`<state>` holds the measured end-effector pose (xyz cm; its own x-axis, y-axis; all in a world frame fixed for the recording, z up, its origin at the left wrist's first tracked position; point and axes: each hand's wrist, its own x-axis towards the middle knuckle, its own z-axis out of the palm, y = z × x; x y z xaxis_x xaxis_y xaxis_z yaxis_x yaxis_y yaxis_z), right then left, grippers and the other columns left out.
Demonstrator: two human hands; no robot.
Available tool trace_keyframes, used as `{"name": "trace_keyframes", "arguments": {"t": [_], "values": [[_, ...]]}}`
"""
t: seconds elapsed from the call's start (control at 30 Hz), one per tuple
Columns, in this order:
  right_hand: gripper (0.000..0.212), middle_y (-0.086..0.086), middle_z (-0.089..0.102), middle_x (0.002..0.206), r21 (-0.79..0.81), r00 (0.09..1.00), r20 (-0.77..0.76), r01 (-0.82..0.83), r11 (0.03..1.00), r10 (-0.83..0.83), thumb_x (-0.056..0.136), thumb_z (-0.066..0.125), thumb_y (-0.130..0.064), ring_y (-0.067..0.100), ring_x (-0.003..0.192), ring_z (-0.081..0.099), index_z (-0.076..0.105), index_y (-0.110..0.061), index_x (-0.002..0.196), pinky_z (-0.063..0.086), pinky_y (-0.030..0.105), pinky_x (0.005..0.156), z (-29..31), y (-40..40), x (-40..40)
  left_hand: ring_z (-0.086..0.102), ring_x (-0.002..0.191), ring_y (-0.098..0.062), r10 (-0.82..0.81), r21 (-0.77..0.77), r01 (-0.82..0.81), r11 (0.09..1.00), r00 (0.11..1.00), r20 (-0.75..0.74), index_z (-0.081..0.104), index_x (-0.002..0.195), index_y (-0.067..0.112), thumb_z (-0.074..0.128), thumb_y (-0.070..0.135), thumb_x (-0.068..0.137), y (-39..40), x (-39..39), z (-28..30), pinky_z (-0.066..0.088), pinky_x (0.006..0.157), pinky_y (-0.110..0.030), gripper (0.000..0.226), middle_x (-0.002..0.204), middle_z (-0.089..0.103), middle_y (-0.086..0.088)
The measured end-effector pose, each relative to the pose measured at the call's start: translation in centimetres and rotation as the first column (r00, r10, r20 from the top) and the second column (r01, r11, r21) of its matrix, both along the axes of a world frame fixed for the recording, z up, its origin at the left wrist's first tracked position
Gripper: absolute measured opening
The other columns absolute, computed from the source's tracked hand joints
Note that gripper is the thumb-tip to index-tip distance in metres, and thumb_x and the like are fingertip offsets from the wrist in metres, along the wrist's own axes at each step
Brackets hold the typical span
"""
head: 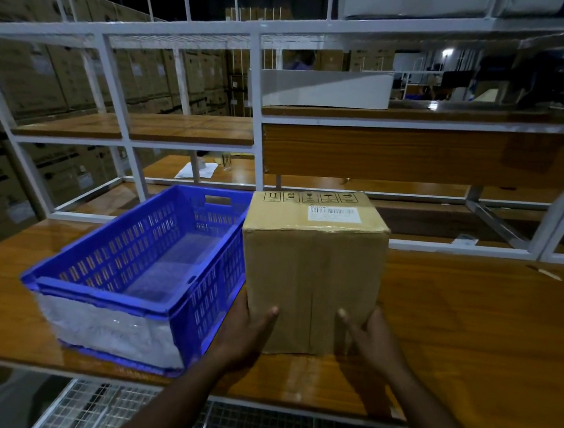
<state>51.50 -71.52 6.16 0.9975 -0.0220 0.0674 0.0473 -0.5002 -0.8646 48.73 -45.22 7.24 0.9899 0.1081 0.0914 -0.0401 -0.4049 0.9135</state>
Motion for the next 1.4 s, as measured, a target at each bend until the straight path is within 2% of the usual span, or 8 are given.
{"name": "trace_keyframes", "arguments": {"t": [0.13, 0.4, 0.57, 0.73, 1.03, 1.17, 1.27, 1.4], "values": [[0.080, 0.007, 0.054, 0.142, -0.107, 0.981, -0.179, -0.092, 0.990, 0.072, 0.089, 0.063, -0.056, 0.028, 0.125, 0.056, 0.031, -0.013, 0.148, 0.051, 0.046, 0.098, -3.6, -1.1, 0.6, 0.051, 0.124, -0.010, -0.035, -0.008, 0.035, 0.999, 0.999, -0.025, 0.033, 0.140, 0.031, 0.064, 0.029, 0.098, -0.8, -0.9, -1.5, 0.039, 0.076, 0.004, 0.051, 0.125, 0.052, 0.015], [0.045, -0.011, 0.054, 0.118, 0.172, 0.997, 0.068, -0.043, 0.984, 0.032, 0.097, 0.058, -0.041, 0.011, 0.108, 0.054, 0.042, -0.028, 0.137, 0.045, 0.019, 0.072, 1.7, -1.0, -0.2, 0.054, 0.121, -0.004, -0.004, -0.027, 0.007, 1.000, 0.992, 0.130, 0.034, 0.141, 0.042, 0.061, 0.048, 0.096, -0.5, -0.3, 2.8, 0.047, 0.098, -0.031, 0.053, 0.137, 0.052, 0.012], [0.059, -0.005, 0.056, 0.128, 0.390, 0.981, 0.193, -0.048, 0.920, -0.031, 0.093, 0.049, -0.054, 0.016, 0.115, 0.056, 0.042, -0.028, 0.145, 0.052, 0.032, 0.079, 9.6, -1.4, 1.0, 0.046, 0.139, -0.020, -0.045, -0.099, 0.071, 0.993, 0.970, 0.241, 0.027, 0.152, 0.050, 0.058, 0.084, 0.074, -0.9, -0.6, 8.3, 0.046, 0.108, -0.053, 0.091, 0.160, 0.035, 0.006], [0.027, -0.011, 0.064, 0.107, 0.508, 0.951, 0.308, -0.143, 0.850, -0.024, 0.100, 0.036, -0.056, 0.008, 0.094, 0.065, 0.049, -0.047, 0.122, 0.052, 0.030, 0.068, 18.1, -0.9, 1.2, 0.064, 0.121, -0.016, -0.092, -0.203, 0.182, 0.962, 0.918, 0.387, 0.031, 0.154, 0.031, 0.067, 0.052, 0.086, -0.4, -1.0, 13.3, 0.060, 0.083, -0.034, 0.079, 0.142, 0.054, 0.001], [0.036, 0.003, 0.065, 0.121, 0.556, 0.855, 0.504, -0.429, 0.712, 0.122, 0.098, 0.051, -0.044, 0.021, 0.098, 0.071, 0.044, -0.026, 0.129, 0.058, 0.032, 0.066, 24.5, 3.6, 3.3, 0.067, 0.104, -0.006, 0.026, -0.217, 0.087, 0.972, 0.883, 0.468, 0.038, 0.149, 0.015, 0.056, 0.037, 0.093, 4.4, -0.5, 19.2, 0.051, 0.077, -0.015, 0.064, 0.124, 0.067, 0.004], [0.026, 0.002, 0.064, 0.115, 0.563, 0.812, 0.565, -0.508, 0.652, 0.144, 0.103, 0.047, -0.032, 0.009, 0.090, 0.070, 0.043, -0.020, 0.125, 0.057, 0.027, 0.067, 26.9, 6.5, 3.8, 0.067, 0.099, -0.007, 0.130, -0.287, 0.040, 0.957, 0.826, 0.548, 0.045, 0.145, 0.003, 0.050, 0.036, 0.094, 6.7, -0.6, 22.1, 0.052, 0.076, -0.020, 0.060, 0.118, 0.070, 0.000], [0.027, 0.004, 0.062, 0.122, 0.539, 0.775, 0.600, -0.576, 0.615, 0.199, 0.103, 0.048, -0.030, 0.014, 0.103, 0.069, 0.041, -0.022, 0.128, 0.059, 0.032, 0.080, 28.2, 9.2, 4.0, 0.062, 0.120, -0.033, 0.175, -0.367, 0.058, 0.928, 0.803, 0.570, 0.051, 0.139, 0.007, 0.051, 0.042, 0.098, 9.5, -0.1, 24.4, 0.051, 0.095, -0.048, 0.055, 0.129, 0.067, -0.013], [0.036, 0.011, 0.062, 0.128, 0.518, 0.762, 0.594, -0.608, 0.602, 0.259, 0.099, 0.054, -0.038, 0.025, 0.110, 0.067, 0.043, -0.022, 0.130, 0.059, 0.042, 0.083, 28.4, 13.9, 4.9, 0.072, 0.099, -0.016, 0.229, -0.446, 0.065, 0.892, 0.788, 0.572, 0.064, 0.117, 0.014, 0.035, 0.026, 0.109, 13.7, 0.7, 25.9, 0.058, 0.083, -0.031, 0.033, 0.106, 0.077, -0.001]]}}
